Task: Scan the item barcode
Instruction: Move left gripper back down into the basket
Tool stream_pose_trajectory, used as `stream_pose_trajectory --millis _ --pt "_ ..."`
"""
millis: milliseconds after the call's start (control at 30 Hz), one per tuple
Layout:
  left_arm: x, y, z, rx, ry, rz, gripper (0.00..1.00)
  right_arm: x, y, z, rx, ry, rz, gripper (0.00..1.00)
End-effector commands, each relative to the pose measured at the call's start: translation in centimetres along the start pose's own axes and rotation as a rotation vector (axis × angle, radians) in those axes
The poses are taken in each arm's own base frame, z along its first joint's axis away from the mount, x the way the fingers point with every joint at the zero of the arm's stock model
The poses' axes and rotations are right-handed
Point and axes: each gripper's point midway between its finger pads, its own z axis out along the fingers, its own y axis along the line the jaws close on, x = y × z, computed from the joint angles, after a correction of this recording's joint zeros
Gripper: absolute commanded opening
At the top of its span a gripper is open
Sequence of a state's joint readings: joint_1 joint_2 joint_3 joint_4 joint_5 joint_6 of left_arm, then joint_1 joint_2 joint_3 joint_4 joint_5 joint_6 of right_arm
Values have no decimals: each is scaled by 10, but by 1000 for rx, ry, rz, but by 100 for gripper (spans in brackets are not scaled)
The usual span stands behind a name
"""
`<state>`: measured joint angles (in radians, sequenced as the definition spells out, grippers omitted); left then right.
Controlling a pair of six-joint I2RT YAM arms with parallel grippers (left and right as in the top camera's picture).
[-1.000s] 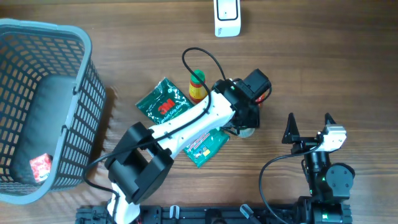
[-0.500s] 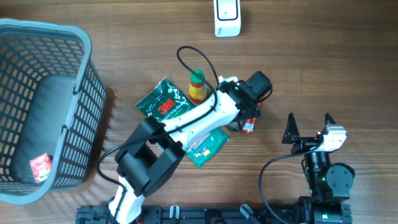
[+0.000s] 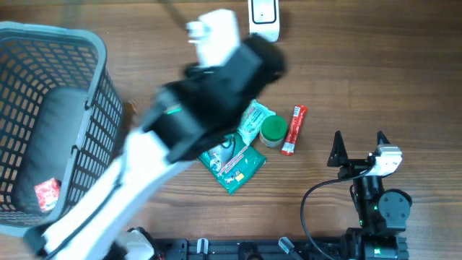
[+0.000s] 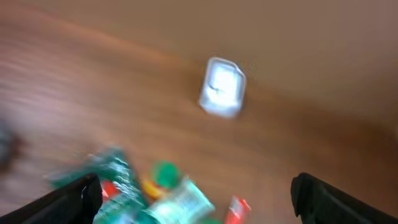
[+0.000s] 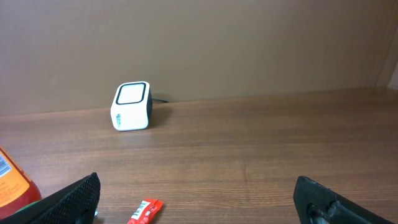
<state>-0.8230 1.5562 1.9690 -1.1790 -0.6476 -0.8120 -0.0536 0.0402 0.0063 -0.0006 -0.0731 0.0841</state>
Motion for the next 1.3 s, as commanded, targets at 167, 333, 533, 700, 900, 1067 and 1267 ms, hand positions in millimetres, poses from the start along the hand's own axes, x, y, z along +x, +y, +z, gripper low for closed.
stream_pose_trajectory --millis 167,333,533,700,900,1067,1267 --pt "-70 227 -50 -610 -256 -506 100 -1 0 0 3 -4 -6 100" --pt "-49 323 -72 -916 -269 -851 100 -1 0 0 3 -4 -6 100" --pt "-9 398 -64 -1139 -173 -1090 100 -1 0 0 3 -4 -6 100" --pt "42 455 -43 -1306 -108 -1199 100 -1 0 0 3 -4 -6 100" --pt "83 496 -15 -1378 -96 -1246 81 -1 0 0 3 -4 -6 100" --pt "103 514 12 -1406 -70 -1243 84 -1 0 0 3 -4 -6 100" --pt "130 537 44 -1462 4 -1236 85 -1 0 0 3 -4 -6 100"
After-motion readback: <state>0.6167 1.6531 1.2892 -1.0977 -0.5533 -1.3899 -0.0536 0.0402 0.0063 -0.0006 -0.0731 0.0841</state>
